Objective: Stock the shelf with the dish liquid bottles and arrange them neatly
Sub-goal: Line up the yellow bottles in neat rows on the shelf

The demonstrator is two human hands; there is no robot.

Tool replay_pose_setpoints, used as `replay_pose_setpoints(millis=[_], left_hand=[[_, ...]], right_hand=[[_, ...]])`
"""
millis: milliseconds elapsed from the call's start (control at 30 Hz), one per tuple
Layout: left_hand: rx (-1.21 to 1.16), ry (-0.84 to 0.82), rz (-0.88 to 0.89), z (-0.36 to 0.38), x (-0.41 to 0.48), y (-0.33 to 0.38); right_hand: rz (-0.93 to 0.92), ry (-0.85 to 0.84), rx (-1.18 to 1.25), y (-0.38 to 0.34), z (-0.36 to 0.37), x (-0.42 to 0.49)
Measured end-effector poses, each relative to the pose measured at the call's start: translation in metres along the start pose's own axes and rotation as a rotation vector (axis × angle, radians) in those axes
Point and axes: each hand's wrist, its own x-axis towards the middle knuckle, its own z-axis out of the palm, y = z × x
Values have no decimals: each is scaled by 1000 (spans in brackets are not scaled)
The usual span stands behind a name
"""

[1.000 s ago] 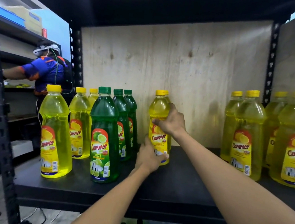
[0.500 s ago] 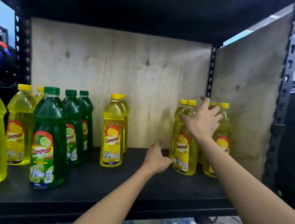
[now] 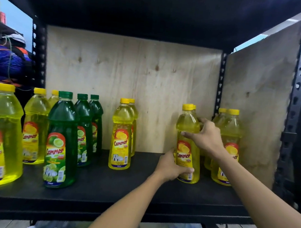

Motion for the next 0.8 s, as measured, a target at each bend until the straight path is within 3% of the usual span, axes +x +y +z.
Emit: replay_pose_setpoints(millis=[233,467,800], left_hand=[[115,261,55,-74,-67,-20],[251,445,-8,-133,-107,-51],[373,441,-79,-147,-118,-54]], right_hand=[[-38,-329,382,-56,26,-16],[-90,-607,506,-114,74,-42],[-75,-748,508,-123,89,-37]])
